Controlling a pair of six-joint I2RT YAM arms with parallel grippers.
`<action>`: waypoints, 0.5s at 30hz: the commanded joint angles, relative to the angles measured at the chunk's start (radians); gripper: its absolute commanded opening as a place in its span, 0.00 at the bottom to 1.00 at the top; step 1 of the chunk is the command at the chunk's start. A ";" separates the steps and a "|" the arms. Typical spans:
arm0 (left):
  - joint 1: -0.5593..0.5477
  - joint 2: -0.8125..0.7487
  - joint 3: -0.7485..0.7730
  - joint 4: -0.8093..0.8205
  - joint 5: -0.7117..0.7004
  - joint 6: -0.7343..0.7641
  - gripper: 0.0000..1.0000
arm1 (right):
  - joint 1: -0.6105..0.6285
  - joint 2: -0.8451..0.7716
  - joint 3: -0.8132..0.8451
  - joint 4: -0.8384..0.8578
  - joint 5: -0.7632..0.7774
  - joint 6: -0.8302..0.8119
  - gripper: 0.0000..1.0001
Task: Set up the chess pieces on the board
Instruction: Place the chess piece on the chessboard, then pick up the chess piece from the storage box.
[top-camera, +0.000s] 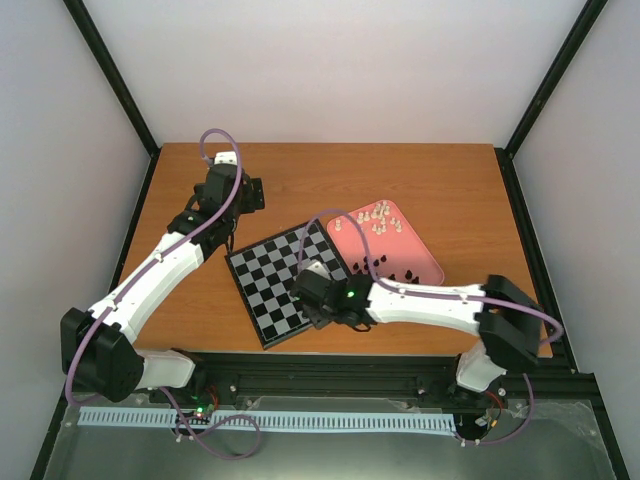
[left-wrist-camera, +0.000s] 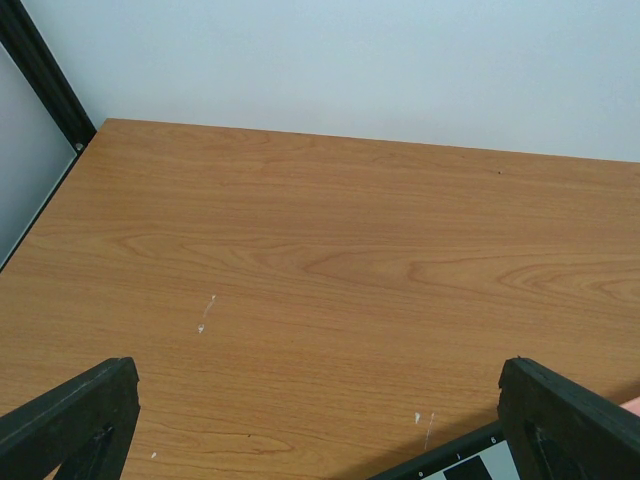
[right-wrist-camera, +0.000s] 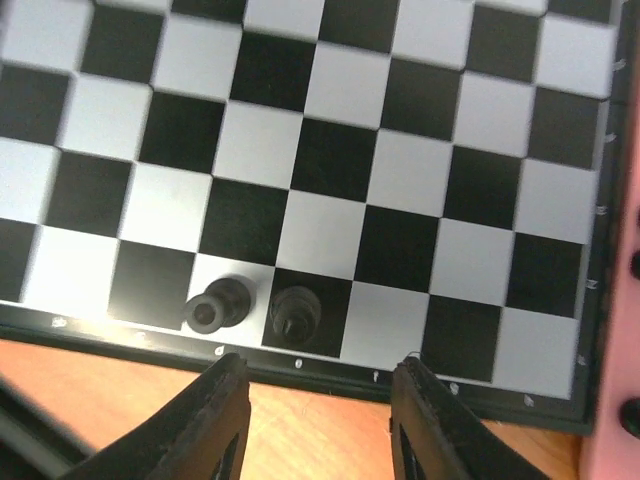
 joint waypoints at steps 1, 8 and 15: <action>-0.008 -0.024 0.011 0.006 -0.007 0.011 1.00 | 0.012 -0.192 -0.032 0.024 0.028 -0.001 0.42; -0.007 -0.012 0.012 0.008 0.001 0.008 1.00 | -0.002 -0.222 -0.056 -0.070 0.157 0.049 0.44; -0.007 -0.006 0.014 0.014 0.001 0.004 1.00 | -0.091 -0.265 -0.163 -0.088 0.202 0.109 0.42</action>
